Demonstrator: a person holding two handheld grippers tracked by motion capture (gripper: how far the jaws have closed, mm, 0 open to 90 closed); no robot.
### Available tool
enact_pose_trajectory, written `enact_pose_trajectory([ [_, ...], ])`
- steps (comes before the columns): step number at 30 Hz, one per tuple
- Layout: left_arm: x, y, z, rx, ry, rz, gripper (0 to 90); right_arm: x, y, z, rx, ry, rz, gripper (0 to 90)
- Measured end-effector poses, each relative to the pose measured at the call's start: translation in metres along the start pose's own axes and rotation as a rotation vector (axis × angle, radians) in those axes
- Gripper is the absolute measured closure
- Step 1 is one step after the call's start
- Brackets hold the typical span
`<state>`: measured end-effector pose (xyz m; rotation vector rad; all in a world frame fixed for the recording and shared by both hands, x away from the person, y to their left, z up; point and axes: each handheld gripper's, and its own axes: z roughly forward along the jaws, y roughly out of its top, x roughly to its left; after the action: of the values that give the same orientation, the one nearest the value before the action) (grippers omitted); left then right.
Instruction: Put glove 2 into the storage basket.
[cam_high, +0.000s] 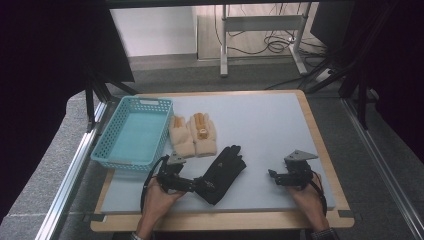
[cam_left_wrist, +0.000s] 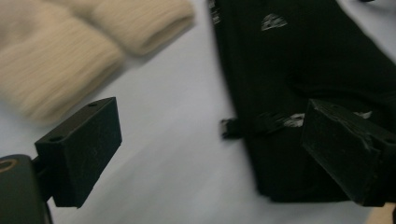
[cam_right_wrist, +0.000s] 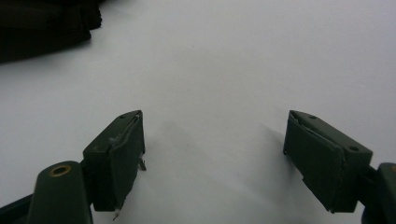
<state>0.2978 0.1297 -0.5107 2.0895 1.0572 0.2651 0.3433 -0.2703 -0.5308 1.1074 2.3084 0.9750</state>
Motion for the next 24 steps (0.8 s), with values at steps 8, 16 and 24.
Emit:
enact_pose_trajectory([
  [8,-0.033,0.026,0.013,0.025,-0.060,0.034,0.0,0.000,0.000,0.000,0.000,0.000,0.001,19.9],
  [16,-0.063,0.040,0.037,0.077,-0.023,0.102,0.0,0.000,0.000,0.000,0.000,0.000,0.000,19.9],
  [24,-0.057,0.036,0.058,0.143,0.041,0.083,0.0,0.000,0.000,0.000,-0.001,0.000,0.000,19.8],
])
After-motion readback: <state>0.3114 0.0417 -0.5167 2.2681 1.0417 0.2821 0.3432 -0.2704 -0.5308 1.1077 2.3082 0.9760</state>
